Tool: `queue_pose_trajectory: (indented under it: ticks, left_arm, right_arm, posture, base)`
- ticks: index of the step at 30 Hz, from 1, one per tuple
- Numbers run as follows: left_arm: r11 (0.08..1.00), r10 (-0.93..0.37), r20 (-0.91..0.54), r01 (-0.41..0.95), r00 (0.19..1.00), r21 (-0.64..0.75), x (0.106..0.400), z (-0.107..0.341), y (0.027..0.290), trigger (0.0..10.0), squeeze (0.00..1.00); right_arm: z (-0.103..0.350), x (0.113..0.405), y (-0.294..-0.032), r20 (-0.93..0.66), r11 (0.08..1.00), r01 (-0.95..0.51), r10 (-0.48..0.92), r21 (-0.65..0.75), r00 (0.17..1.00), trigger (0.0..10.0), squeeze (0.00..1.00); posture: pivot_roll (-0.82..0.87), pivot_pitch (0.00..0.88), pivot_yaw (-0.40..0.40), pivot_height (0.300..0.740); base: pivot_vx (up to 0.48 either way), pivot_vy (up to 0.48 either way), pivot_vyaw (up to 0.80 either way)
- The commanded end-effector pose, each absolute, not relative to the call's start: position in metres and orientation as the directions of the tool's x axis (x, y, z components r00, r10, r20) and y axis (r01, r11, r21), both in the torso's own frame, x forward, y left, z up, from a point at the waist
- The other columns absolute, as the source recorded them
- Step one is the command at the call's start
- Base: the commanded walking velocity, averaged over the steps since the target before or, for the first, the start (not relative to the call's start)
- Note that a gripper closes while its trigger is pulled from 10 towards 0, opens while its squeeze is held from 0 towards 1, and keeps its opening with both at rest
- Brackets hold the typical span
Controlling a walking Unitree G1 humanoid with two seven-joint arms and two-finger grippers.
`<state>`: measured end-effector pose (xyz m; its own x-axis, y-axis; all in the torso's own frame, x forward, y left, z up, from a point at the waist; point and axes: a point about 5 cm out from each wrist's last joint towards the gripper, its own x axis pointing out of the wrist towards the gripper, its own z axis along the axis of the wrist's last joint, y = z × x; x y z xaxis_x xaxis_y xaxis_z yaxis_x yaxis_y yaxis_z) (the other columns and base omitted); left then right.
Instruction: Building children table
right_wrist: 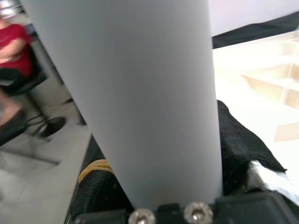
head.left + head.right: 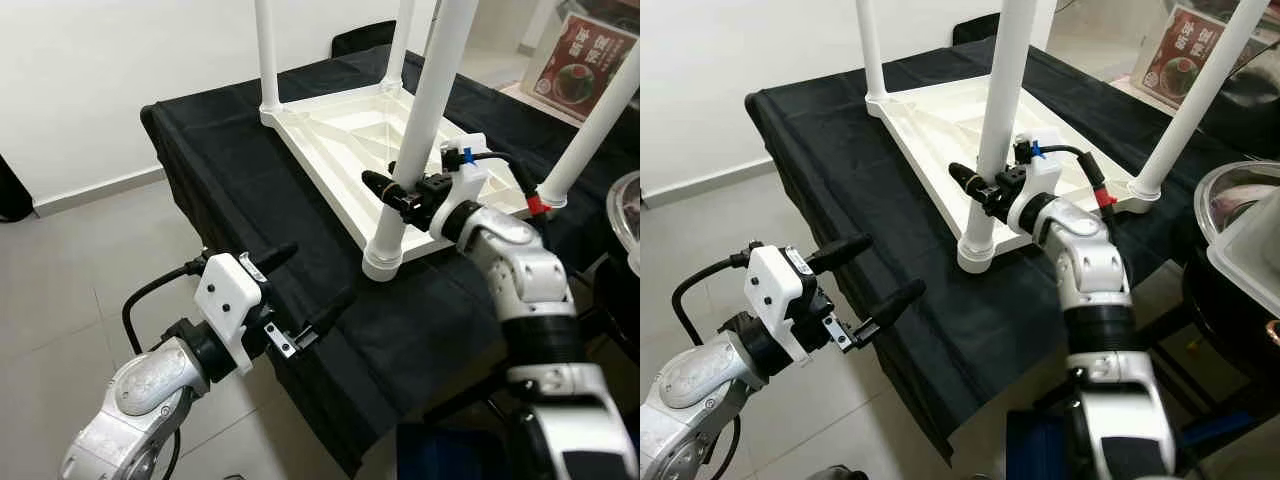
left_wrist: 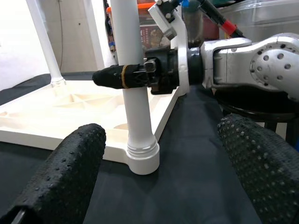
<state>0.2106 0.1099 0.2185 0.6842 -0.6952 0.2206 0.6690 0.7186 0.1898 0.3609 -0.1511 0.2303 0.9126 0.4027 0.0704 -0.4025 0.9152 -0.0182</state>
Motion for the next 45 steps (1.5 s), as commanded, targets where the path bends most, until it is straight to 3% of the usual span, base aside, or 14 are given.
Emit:
queue_pose_trajectory:
  ticks: [1, 2, 5, 14, 15, 21, 22, 28, 35, 36, 37, 38, 45]
  left_arm:
    - [0.714, -0.700, 0.212, 0.674, 0.682, 0.190, 0.209, 0.218, 0.110, 10.0, 0.00]
    - [0.714, -0.700, 0.213, 0.674, 0.682, 0.190, 0.209, 0.218, 0.110, 10.0, 0.00]
    - [0.714, -0.700, 0.214, 0.675, 0.681, 0.188, 0.209, 0.218, 0.110, 10.0, 0.00]
    - [0.714, -0.700, 0.213, 0.674, 0.682, 0.190, 0.211, 0.218, 0.111, 10.0, 0.00]
    - [0.715, -0.699, 0.213, 0.672, 0.683, 0.193, 0.212, 0.218, 0.111, 10.0, 0.00]
    - [0.718, -0.696, 0.215, 0.667, 0.685, 0.197, 0.213, 0.220, 0.114, 10.0, 0.00]
    - [0.717, -0.697, 0.214, 0.668, 0.684, 0.200, 0.213, 0.220, 0.114, 10.0, 0.00]
    - [0.714, -0.701, 0.213, 0.672, 0.681, 0.200, 0.213, 0.220, 0.112, 10.0, 0.00]
    - [0.712, -0.702, 0.212, 0.675, 0.679, 0.196, 0.212, 0.219, 0.110, 10.0, 0.00]
    - [0.712, -0.702, 0.212, 0.675, 0.680, 0.194, 0.212, 0.219, 0.110, 10.0, 0.00]
    - [0.712, -0.702, 0.212, 0.675, 0.680, 0.194, 0.212, 0.219, 0.110, 10.0, 0.00]
    - [0.712, -0.702, 0.212, 0.675, 0.680, 0.193, 0.212, 0.219, 0.110, 10.0, 0.00]
    - [0.704, -0.710, 0.212, 0.684, 0.672, 0.190, 0.211, 0.219, 0.108, 10.0, 0.00]
  right_arm:
    - [0.222, 0.359, -0.169, 0.040, 0.990, -0.143, 0.143, -0.013, 0.989, 0.0, 0.00]
    - [0.219, 0.356, -0.174, 0.040, 0.999, -0.036, 0.037, -0.037, 0.998, 0.0, 0.00]
    - [0.215, 0.352, -0.171, 0.048, 0.998, 0.051, -0.049, -0.044, 0.998, 0.0, 0.00]
    - [0.216, 0.350, -0.152, 0.053, 1.000, 0.010, -0.009, -0.017, 0.999, 0.0, 0.00]
    - [0.217, 0.352, -0.151, 0.054, 1.000, -0.007, 0.008, -0.019, 0.999, 10.0, 0.00]
    - [0.230, 0.356, -0.143, 0.101, 0.973, -0.225, 0.220, 0.042, 0.970, 10.0, 0.00]
    - [0.234, 0.358, -0.149, 0.108, 0.971, -0.239, 0.235, 0.025, 0.966, 10.0, 1.00]
    - [0.245, 0.363, -0.159, 0.113, 0.947, -0.321, 0.319, -0.001, 0.941, 10.0, 1.00]
    - [0.257, 0.366, -0.178, 0.062, 0.834, -0.547, 0.551, -0.067, 0.832, 10.0, 1.00]
    - [0.256, 0.364, -0.182, 0.037, 0.802, -0.592, 0.596, -0.082, 0.802, 10.0, 0.92]
    - [0.256, 0.364, -0.182, 0.037, 0.802, -0.592, 0.596, -0.082, 0.802, 10.0, 0.92]
    - [0.251, 0.361, -0.190, -0.007, 0.752, -0.654, 0.656, -0.076, 0.755, 10.0, 0.00]
    - [0.245, 0.366, -0.207, -0.038, 0.759, -0.645, 0.645, -0.082, 0.764, 10.0, 0.00]
  posture:
    - [0.05, 0.116, -0.040, 0.740]
    - [0.05, 0.116, -0.040, 0.740]
    - [0.04, 0.110, -0.043, 0.740]
    - [0.04, 0.116, -0.035, 0.740]
    - [0.04, 0.116, -0.035, 0.740]
    - [0.01, 0.117, -0.028, 0.740]
    - [0.02, 0.110, -0.036, 0.740]
    - [0.01, 0.117, -0.037, 0.740]
    - [0.02, 0.120, -0.043, 0.740]
    - [0.02, 0.122, -0.044, 0.740]
    - [0.02, 0.122, -0.044, 0.740]
    - [0.01, 0.123, -0.044, 0.740]
    - [0.01, 0.126, -0.045, 0.740]
  base:
    - [0.000, 0.000, 0.00]
    - [0.000, 0.000, 0.00]
    - [0.000, 0.000, 0.00]
    - [0.000, 0.000, 0.00]
    - [0.000, 0.000, 0.00]
    - [0.000, 0.000, 0.00]
    - [0.000, 0.000, 0.00]
    - [0.000, 0.000, 0.00]
    - [0.000, 0.000, 0.00]
    - [0.000, 0.000, 0.00]
    - [0.000, 0.000, 0.00]
    - [0.000, 0.000, 0.00]
    - [0.000, 0.000, 0.00]
